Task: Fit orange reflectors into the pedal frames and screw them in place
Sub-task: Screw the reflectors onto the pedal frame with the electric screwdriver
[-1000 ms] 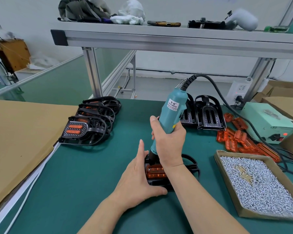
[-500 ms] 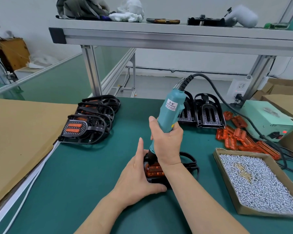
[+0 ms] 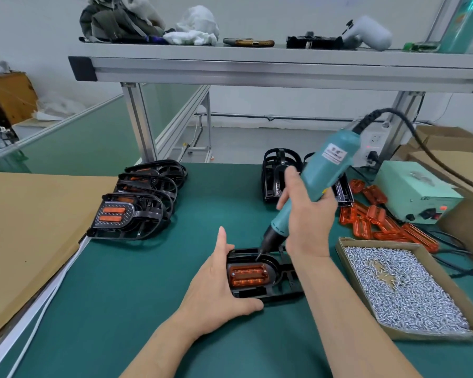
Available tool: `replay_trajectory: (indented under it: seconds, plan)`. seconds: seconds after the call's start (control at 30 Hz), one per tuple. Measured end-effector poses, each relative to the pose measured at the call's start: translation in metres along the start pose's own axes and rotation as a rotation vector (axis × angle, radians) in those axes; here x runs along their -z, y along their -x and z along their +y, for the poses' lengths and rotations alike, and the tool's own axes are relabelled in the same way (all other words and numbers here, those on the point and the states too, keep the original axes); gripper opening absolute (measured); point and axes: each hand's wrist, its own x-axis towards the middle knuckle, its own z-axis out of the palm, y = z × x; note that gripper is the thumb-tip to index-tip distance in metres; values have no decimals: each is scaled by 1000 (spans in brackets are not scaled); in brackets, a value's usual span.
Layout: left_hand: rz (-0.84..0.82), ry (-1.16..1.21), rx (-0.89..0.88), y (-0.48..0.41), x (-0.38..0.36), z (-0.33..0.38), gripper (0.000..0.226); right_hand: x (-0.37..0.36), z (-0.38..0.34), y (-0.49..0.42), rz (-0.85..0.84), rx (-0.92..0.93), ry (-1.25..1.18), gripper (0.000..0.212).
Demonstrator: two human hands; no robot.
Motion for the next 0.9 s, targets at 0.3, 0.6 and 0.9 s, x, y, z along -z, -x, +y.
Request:
replay_trajectory:
  seconds: [0.3, 0.6, 0.9]
  plan:
    - [-5, -17, -5, 0, 0, -3, 146, 63, -3, -35, 330, -214, -31, 25]
    - [0, -16, -1, 0, 1, -1, 147, 131, 2, -52, 478, -424, 23, 28]
    - [-14, -12, 6, -1, 0, -1, 147, 152, 9, -48, 409, -540, 201, 46]
